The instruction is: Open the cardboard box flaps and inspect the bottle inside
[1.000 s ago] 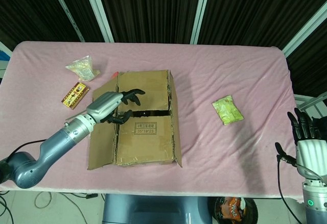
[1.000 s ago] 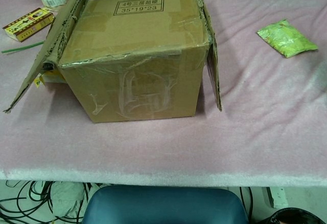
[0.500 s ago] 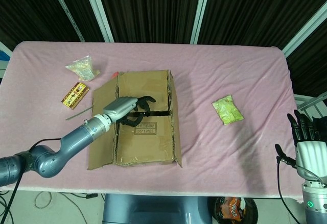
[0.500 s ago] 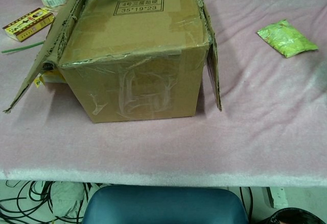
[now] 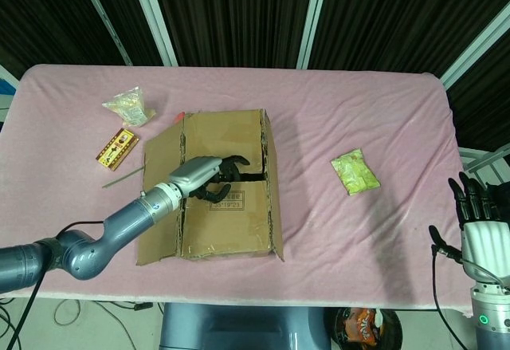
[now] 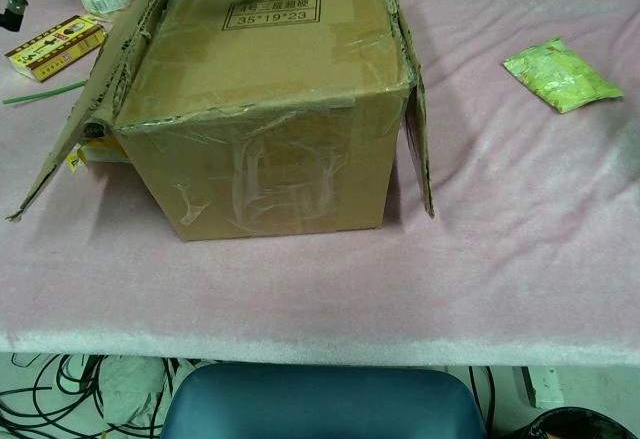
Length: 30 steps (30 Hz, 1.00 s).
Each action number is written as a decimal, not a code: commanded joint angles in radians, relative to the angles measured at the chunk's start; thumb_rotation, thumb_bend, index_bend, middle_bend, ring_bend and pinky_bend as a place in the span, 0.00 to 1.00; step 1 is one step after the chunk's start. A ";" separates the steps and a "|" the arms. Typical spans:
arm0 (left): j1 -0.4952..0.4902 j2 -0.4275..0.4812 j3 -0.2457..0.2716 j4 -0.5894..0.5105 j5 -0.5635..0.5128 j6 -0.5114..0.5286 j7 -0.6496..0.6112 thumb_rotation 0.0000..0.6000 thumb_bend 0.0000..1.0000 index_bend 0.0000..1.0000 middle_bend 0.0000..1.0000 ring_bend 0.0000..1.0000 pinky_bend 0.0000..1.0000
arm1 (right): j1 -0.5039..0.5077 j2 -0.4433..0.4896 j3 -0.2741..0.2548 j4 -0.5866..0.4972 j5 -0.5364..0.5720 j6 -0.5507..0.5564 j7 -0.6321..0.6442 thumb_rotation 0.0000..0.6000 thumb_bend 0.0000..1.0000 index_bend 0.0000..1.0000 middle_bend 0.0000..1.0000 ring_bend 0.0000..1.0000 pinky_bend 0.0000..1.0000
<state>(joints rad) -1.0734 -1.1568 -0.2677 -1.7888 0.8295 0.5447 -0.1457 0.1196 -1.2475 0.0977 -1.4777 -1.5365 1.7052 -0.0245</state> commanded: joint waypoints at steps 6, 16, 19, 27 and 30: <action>0.029 0.043 -0.023 -0.041 -0.014 -0.005 -0.063 1.00 0.58 0.16 0.34 0.34 0.43 | -0.002 0.002 0.008 -0.007 -0.003 -0.007 -0.007 1.00 0.33 0.00 0.00 0.06 0.23; 0.076 0.099 -0.106 -0.093 -0.047 -0.037 -0.216 1.00 0.58 0.16 0.34 0.34 0.43 | -0.003 0.002 0.015 -0.013 -0.007 -0.017 -0.015 1.00 0.33 0.00 0.00 0.06 0.23; 0.095 0.115 -0.148 -0.112 -0.060 -0.053 -0.284 1.00 0.58 0.17 0.34 0.34 0.43 | -0.004 0.004 0.018 -0.014 -0.005 -0.019 -0.014 1.00 0.33 0.00 0.00 0.06 0.23; 0.142 0.152 -0.232 -0.167 -0.071 -0.097 -0.417 1.00 0.59 0.17 0.34 0.34 0.44 | -0.006 0.004 0.023 -0.015 -0.007 -0.025 -0.015 1.00 0.33 0.00 0.00 0.06 0.23; 0.161 0.168 -0.262 -0.191 -0.072 -0.128 -0.464 1.00 0.59 0.17 0.34 0.34 0.44 | -0.007 0.005 0.024 -0.016 -0.008 -0.028 -0.017 1.00 0.33 0.00 0.00 0.06 0.23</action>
<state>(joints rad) -0.9302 -1.0038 -0.5053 -1.9586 0.7610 0.4405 -0.5786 0.1128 -1.2429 0.1216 -1.4939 -1.5443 1.6774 -0.0413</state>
